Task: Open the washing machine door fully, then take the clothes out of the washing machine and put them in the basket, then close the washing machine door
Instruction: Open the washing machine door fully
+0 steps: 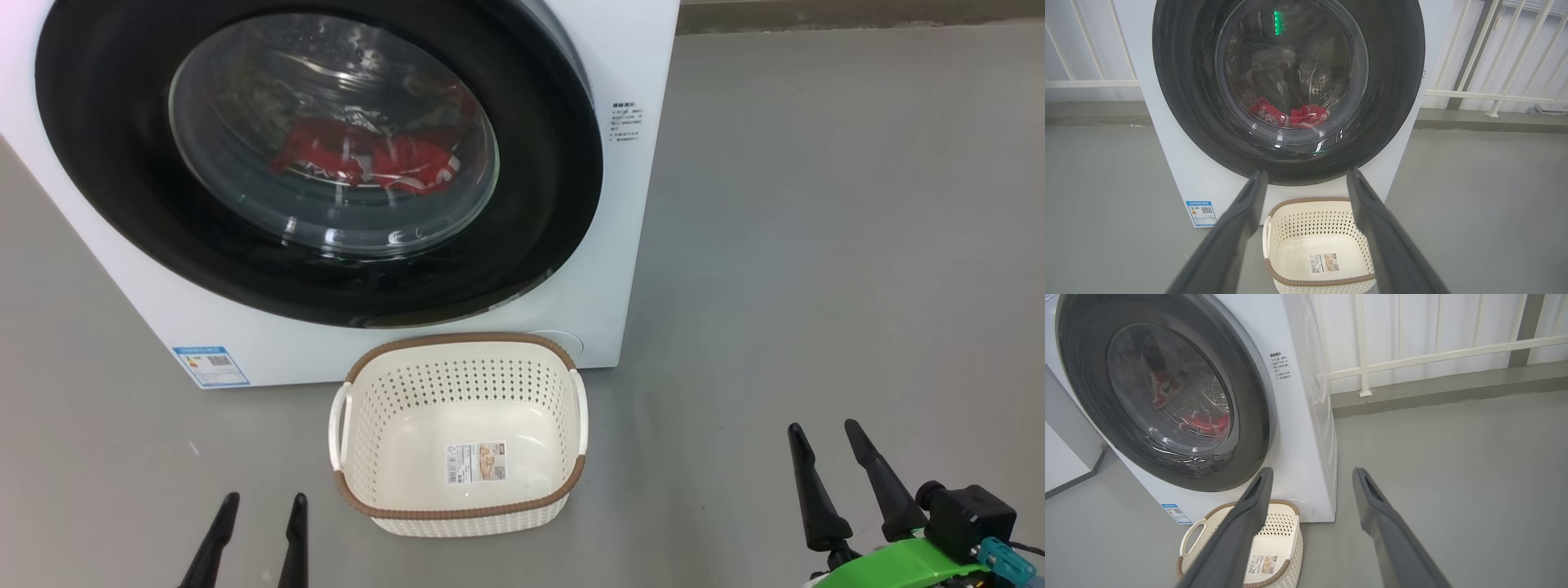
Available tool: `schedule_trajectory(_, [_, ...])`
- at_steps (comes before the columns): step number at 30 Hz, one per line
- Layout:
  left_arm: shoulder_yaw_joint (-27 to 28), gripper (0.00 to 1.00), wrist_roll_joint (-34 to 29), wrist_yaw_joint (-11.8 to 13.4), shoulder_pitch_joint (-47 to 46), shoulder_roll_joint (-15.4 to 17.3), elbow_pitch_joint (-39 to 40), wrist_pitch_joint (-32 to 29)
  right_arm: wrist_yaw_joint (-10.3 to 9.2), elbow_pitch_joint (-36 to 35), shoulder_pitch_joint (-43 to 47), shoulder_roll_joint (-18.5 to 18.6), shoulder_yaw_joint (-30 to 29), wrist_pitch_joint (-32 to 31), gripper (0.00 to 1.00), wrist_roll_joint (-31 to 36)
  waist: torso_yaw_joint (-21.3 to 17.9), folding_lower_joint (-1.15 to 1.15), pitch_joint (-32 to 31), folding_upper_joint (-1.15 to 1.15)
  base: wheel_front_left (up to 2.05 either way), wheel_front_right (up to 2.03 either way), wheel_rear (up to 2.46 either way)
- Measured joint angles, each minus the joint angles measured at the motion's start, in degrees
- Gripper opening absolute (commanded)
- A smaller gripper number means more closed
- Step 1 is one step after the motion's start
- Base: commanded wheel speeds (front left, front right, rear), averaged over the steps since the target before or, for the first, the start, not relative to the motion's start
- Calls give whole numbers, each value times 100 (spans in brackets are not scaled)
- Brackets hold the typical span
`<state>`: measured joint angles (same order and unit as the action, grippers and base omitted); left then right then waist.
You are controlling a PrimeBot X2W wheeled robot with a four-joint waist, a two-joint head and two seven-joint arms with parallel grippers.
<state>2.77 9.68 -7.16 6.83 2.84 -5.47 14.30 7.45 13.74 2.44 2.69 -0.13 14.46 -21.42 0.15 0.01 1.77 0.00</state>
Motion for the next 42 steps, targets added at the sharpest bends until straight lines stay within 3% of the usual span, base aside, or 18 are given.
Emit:
schedule_trajectory(1, [-4, 100, 0, 0, 0, 0, 2, 0, 0, -20, 0, 1, 20, 0, 90, -45, 0, 0, 0, 0, 0, 0, 0])
schedule_trajectory(2, [-9, 100, 0, 0, 0, 0, 3, 0, 0, -41, -1, 2, 53, 0, 36, -76, -1, 0, 3, 0, 0, 0, 0])
schedule_trajectory(3, [-12, 100, 0, 0, 0, 0, 8, 0, 0, -98, -1, -2, 90, 0, 10, -131, -4, 0, 9, 0, 0, 0, 0])
schedule_trajectory(4, [-18, 100, 0, 0, 0, 0, 11, 0, 0, -178, -8, -7, 124, 0, 0, -277, -7, 0, 17, 0, 0, 0, 0])
schedule_trajectory(9, [-98, 100, 0, -1, -4, 0, 37, 0, 0, -342, -181, -8, 223, 0, 0, -632, -10, 0, 83, 0, 0, 0, 0])
schedule_trajectory(16, [-227, 100, 57, -1, -175, 12, 42, 0, 0, -419, -1323, 3, 299, 18, 0, -1432, 32, -1, 266, 0, 0, 0, 0])
schedule_trajectory(21, [-350, 100, 132, -1, -392, 75, 42, 0, 0, -189, -2140, 62, 401, 18, 0, -2117, 148, 0, 413, 0, 0, 0, 0])
schedule_trajectory(32, [-658, 100, 261, -1, -887, 124, -14, 1, 0, 721, -3905, 599, 880, 12, 0, -3323, 515, -1, 833, 0, 0, 0, 0])
schedule_trajectory(42, [-854, 100, 433, -1, -1255, 152, -114, 1, 0, 1223, -5158, 1148, 1397, -1243, 0, -5264, 828, 0, 1228, 0, 0, 0, 0])
